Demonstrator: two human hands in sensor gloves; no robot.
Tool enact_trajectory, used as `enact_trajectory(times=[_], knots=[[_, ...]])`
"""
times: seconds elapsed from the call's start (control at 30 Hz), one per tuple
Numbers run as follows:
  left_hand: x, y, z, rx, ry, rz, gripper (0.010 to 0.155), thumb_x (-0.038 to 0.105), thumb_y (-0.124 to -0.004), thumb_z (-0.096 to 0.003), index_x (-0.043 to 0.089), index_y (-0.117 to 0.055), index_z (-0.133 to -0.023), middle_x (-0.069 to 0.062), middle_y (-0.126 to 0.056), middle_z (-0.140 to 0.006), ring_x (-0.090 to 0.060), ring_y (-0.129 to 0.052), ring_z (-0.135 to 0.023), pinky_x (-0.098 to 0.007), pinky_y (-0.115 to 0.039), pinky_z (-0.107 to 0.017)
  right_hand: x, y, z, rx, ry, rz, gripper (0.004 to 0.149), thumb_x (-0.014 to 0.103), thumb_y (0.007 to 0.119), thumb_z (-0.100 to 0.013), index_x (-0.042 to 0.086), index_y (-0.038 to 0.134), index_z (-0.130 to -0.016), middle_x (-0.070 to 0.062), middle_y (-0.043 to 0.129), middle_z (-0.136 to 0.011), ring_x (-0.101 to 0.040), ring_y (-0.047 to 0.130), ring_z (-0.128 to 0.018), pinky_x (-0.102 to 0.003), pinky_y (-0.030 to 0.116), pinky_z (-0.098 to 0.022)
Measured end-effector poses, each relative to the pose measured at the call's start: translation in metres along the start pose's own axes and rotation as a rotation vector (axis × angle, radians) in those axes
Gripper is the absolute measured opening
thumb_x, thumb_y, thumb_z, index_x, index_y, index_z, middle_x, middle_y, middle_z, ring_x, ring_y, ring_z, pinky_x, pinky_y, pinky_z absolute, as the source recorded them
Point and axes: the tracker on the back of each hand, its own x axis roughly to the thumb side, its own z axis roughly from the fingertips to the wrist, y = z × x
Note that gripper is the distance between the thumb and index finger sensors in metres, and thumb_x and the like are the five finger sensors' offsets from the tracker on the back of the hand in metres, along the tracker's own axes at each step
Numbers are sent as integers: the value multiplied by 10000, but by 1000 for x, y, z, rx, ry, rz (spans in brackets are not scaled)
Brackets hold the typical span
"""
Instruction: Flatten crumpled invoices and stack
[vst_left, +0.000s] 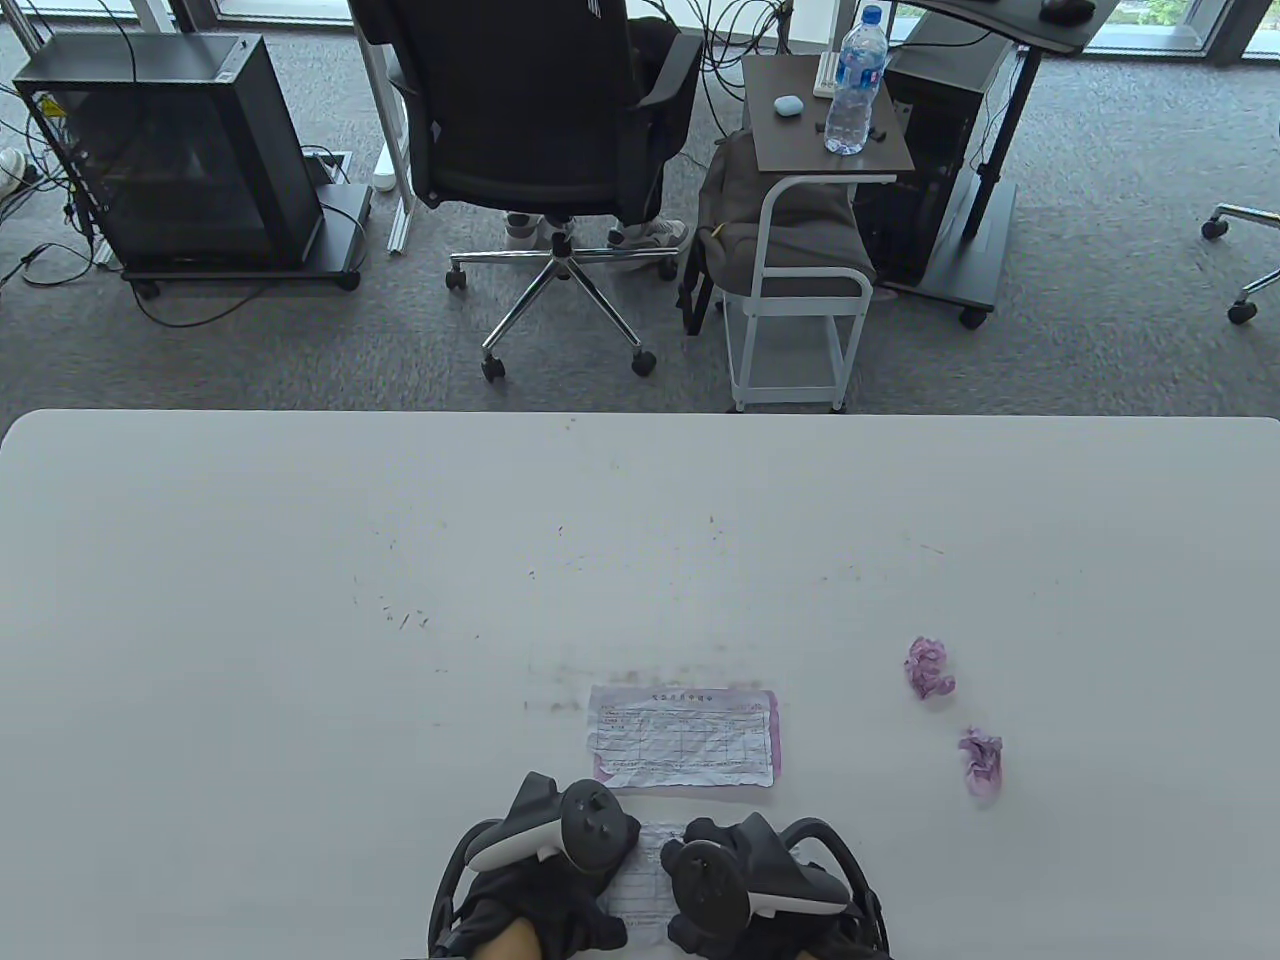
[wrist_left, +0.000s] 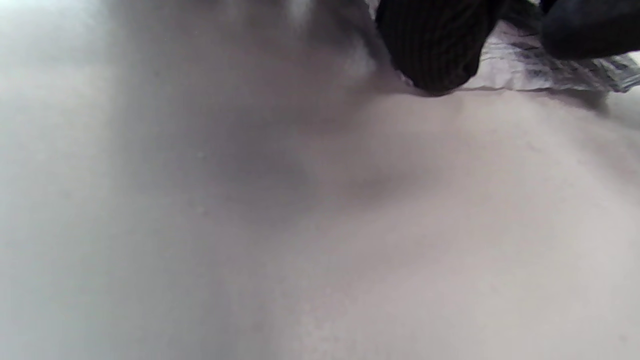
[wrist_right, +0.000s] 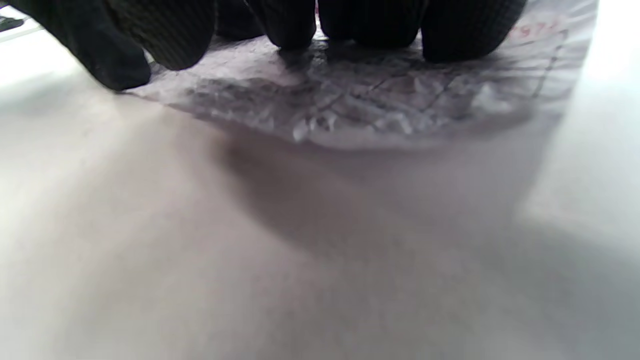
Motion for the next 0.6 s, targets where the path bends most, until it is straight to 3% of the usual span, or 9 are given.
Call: enact_trajectory(times=[0.47, 0.6], knots=[[0, 0, 0, 5, 4, 6, 859, 399, -797, -556, 272, -137, -1091, -119, 127, -1029, -500, 132, -923, -673, -172, -625, -34, -13, 10, 43, 370, -40, 561, 461, 689, -587, 73, 594, -980, -256, 591, -998, -436, 732, -778, -561, 776, -480], [0, 0, 0, 6, 3, 8, 861, 399, -798, -555, 273, -137, -1092, -116, 127, -1029, -500, 133, -922, -674, -169, -624, -44, -15, 13, 28, 403, -67, 538, 456, 692, -587, 77, 619, -962, -247, 614, -989, -433, 749, -768, -554, 790, -468]])
